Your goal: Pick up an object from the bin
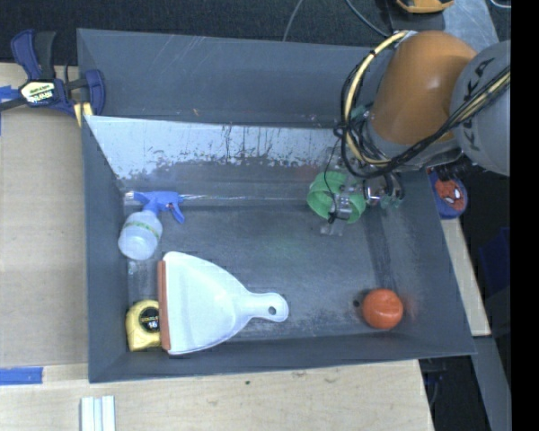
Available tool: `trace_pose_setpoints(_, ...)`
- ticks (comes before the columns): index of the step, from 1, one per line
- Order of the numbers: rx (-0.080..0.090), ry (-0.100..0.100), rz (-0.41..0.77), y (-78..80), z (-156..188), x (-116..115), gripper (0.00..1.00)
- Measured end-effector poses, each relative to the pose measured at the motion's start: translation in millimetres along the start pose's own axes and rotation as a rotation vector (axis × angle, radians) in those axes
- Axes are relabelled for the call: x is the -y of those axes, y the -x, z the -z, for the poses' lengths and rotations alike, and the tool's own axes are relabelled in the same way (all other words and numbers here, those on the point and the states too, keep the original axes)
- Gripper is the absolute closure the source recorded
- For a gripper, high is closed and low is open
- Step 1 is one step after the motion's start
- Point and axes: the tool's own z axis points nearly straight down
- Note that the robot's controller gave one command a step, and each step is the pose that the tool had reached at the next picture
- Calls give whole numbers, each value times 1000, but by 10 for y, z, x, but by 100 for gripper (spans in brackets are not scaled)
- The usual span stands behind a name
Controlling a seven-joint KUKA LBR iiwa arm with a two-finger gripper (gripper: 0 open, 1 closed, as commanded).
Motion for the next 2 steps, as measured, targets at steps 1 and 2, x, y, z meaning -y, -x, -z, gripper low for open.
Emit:
trace_pose_setpoints(1,2,1,2,5,13,-15,100)
trace_pose_setpoints(2,16,2,-80,59,1337,54,100)
